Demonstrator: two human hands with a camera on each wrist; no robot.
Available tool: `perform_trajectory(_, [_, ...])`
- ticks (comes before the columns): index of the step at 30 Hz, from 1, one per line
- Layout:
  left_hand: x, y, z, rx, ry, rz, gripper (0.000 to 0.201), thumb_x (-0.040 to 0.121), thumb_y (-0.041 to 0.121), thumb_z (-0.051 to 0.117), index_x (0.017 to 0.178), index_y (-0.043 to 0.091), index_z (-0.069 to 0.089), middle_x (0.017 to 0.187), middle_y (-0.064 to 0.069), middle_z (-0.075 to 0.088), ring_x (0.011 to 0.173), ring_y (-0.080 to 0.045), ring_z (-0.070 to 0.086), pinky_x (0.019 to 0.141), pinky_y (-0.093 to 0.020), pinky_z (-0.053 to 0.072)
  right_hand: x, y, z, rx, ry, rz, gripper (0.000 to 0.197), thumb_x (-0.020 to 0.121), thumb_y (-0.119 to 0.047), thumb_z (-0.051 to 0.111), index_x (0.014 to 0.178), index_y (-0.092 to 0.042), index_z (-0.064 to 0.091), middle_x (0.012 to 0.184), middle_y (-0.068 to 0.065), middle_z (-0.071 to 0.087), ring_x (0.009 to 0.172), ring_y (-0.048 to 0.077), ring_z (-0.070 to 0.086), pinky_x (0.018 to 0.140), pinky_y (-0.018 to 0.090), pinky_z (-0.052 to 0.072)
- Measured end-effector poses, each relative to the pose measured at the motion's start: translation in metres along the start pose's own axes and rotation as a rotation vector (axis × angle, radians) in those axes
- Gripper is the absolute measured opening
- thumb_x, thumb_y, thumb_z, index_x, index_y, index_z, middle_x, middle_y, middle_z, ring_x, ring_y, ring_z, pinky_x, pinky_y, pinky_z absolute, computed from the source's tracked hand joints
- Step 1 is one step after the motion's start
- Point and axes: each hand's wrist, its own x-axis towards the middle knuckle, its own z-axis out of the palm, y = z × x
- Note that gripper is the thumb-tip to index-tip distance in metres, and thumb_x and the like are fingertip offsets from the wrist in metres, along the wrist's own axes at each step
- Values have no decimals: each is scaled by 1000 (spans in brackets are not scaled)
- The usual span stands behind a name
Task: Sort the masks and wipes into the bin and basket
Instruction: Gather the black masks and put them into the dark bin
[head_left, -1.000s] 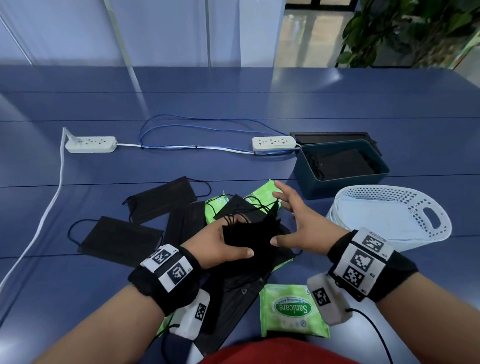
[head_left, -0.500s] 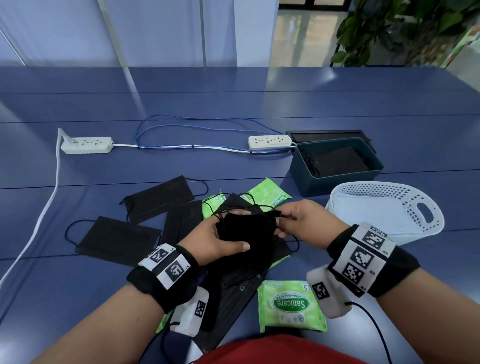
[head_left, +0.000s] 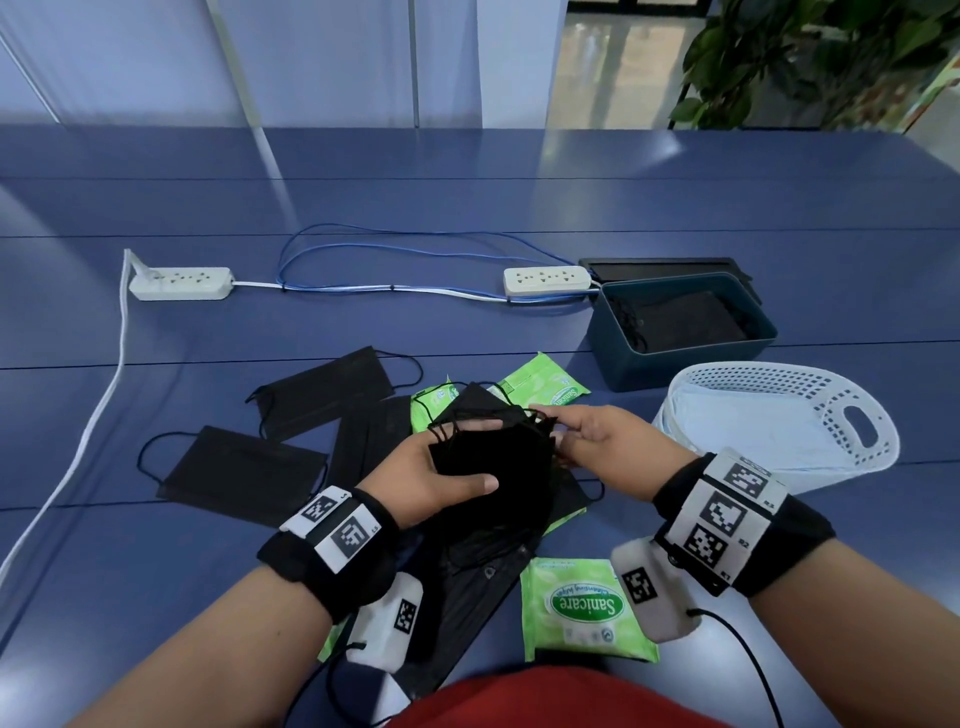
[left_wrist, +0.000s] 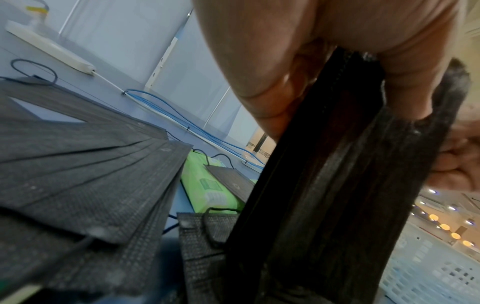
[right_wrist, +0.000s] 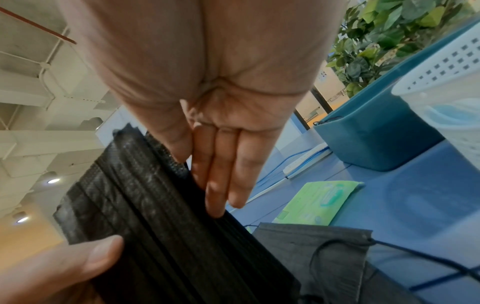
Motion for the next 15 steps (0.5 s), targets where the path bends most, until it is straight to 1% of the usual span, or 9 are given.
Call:
perform_trajectory(2, [1,0,2,30,-17,3,44,76,-5,72,105,27,65,96,21,72,96,5,64,81,-8,45,-1,0,3,66,-68,39,46,98,-13,45,140,-29,37,85,7,68,69,0,58,74,16,44])
perform_trajectory(4, [2,0,3,65,-20,4,43,76,-3,73,104,29,66,96,22,72,96,6,64,81,-8,45,1,1,6,33,-84,43,53,98,-11,43,144,-30,26,85,9,69,52,-6,48,58,11,41])
perform_trajectory(5, [4,-1,4,71,-10,5,43,76,-2,74,103,30,66,95,22,72,96,5,64,82,-8,45,3,2,7,9,-74,38,54,97,-10,42,145,-31,26,92,11,71,54,-3,47,57,14,42])
perform_trajectory(6, [5,-1,5,70,7,3,41,76,-2,74,102,29,67,94,21,72,95,4,65,81,-9,46,5,2,6,-2,-66,32,54,97,-9,41,144,-31,29,98,7,71,60,-1,49,61,18,44])
perform_trajectory(7, [6,0,5,67,30,-6,38,77,-1,74,100,28,67,91,20,73,92,4,66,79,-10,47,4,2,4,3,-66,25,53,97,-9,40,143,-33,32,97,-3,71,64,-2,51,65,16,43])
perform_trajectory(9, [7,1,5,67,71,-36,28,79,2,73,95,25,68,82,19,73,83,4,67,73,-11,49,1,0,2,29,-70,-4,46,99,-12,38,137,-38,39,97,-26,64,83,-12,57,75,8,40])
perform_trajectory(11, [7,2,5,76,102,-49,23,80,5,73,91,25,69,78,17,73,78,3,68,69,-11,50,-2,0,0,2,-29,-15,42,101,-23,36,140,-39,37,123,-24,54,121,-3,48,96,12,32])
perform_trajectory(13, [8,2,5,78,116,-49,22,79,6,74,91,24,70,84,11,75,81,-3,70,72,-15,52,-5,-1,-1,-36,21,-25,48,98,-40,37,145,-40,26,143,-15,41,135,4,35,108,19,25])
perform_trajectory(15, [7,2,8,88,99,-49,23,79,6,73,92,25,69,86,8,75,84,-5,70,77,-18,53,-6,-5,-1,-45,28,-78,65,90,-51,42,148,-39,14,152,-15,28,140,2,25,110,19,21])
